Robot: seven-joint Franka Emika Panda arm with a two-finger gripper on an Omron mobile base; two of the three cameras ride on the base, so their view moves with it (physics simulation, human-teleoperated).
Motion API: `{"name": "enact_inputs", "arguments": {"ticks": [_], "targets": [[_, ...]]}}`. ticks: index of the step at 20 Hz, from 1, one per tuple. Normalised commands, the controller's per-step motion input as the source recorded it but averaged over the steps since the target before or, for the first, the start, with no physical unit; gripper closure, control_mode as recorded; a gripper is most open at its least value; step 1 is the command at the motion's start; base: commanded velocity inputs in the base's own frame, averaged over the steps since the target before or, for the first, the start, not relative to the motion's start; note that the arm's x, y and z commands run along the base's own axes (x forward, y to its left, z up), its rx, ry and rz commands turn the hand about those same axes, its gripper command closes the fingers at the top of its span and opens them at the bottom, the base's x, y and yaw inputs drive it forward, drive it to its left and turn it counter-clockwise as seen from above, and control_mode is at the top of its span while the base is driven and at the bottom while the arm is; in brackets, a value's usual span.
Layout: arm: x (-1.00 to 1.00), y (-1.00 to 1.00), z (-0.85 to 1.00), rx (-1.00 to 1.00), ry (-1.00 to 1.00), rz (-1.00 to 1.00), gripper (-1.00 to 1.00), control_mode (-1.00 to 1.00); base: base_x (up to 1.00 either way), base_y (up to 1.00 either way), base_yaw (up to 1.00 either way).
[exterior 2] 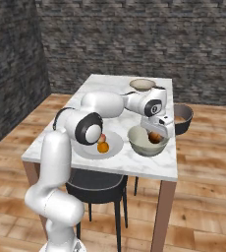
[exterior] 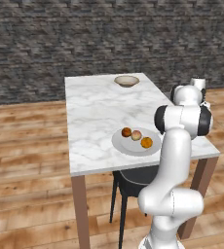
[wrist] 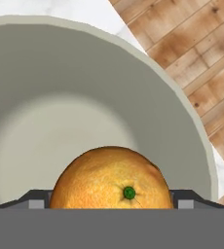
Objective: Take the fruits from the plate on the dining counter and place two fruits in each bowl.
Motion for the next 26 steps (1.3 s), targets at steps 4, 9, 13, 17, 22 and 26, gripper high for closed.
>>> {"name": "enact_inputs", "arguments": {"ticks": [4,9,13,17,22,26], "targets": [[0.0,0.0,0.0,0.0,0.0,0.0,-1.0,-1.0,0.0,0.0,0.0],[0.0,0.0,0.01,0.0,0.0,0.0,-1.0,-1.0,0.0,0.0,0.0],[0.0,0.18,0.46,0.0,-0.06,0.0,-1.0,-1.0,0.0,0.0,0.0],[-0.26,0.76,0.99,0.0,-0.2,0.13,-1.0,-1.0,0.0,0.0,0.0],[-0.38,1.0,0.37,0.01,-0.14,0.44,-1.0,-1.0,0.0,0.0,0.0],[-0.6,1.0,0.07,0.0,-0.14,0.52,-1.0,-1.0,0.0,0.0,0.0]]}}
